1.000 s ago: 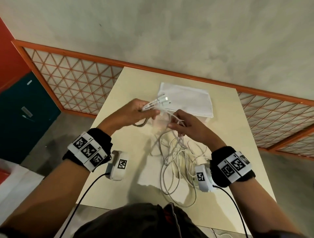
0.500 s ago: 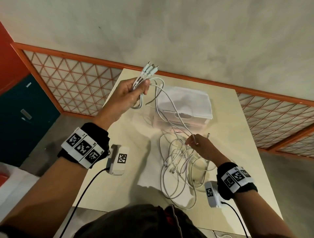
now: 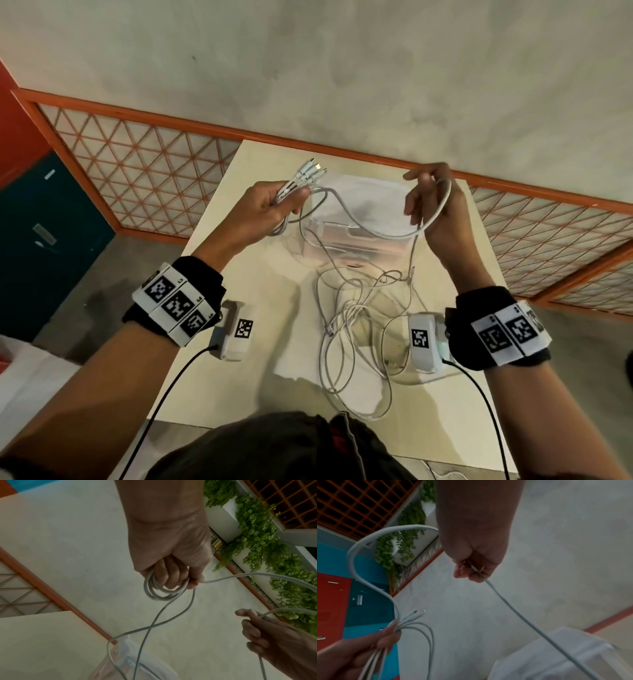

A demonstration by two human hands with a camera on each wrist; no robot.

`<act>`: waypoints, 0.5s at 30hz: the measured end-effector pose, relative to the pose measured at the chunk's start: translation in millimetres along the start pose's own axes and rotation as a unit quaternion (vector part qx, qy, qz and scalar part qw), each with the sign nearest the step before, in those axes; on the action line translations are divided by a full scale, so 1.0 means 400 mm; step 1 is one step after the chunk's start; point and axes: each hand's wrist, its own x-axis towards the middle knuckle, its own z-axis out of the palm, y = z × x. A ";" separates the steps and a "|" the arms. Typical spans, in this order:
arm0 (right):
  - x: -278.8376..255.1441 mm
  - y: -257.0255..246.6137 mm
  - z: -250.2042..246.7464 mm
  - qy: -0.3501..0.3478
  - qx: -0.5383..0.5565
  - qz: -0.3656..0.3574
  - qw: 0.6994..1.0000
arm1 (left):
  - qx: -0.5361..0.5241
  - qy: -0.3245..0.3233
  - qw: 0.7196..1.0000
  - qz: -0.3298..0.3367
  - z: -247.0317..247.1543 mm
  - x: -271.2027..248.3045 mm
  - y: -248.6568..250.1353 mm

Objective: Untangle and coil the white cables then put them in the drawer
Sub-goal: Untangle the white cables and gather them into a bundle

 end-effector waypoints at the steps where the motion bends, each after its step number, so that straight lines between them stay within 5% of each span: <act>1: 0.009 -0.003 -0.005 0.004 -0.020 -0.005 1.000 | -0.003 0.000 1.000 0.002 0.000 -0.001 0.000; 6: -0.012 0.049 -0.038 -0.107 -0.225 0.036 0.968 | -0.064 0.009 0.998 0.020 -0.012 -0.007 0.018; 8: -0.039 0.081 -0.040 -0.233 -0.298 0.154 0.913 | -0.088 0.003 0.996 0.023 -0.019 -0.009 0.027; 10: -0.063 0.109 -0.039 -0.346 -0.353 0.275 0.824 | -0.091 -0.002 0.996 0.021 -0.020 -0.010 0.037; 12: -0.072 0.111 -0.034 -0.404 -0.361 0.349 0.765 | -0.081 -0.015 0.996 0.022 -0.016 -0.010 0.041; 13: -0.072 0.104 -0.029 -0.414 -0.354 0.348 0.763 | -0.073 -0.021 0.997 0.023 -0.014 -0.010 0.043; 15: -0.066 0.070 -0.010 -0.397 -0.311 0.290 0.813 | -0.058 -0.036 0.998 0.018 -0.010 -0.012 0.044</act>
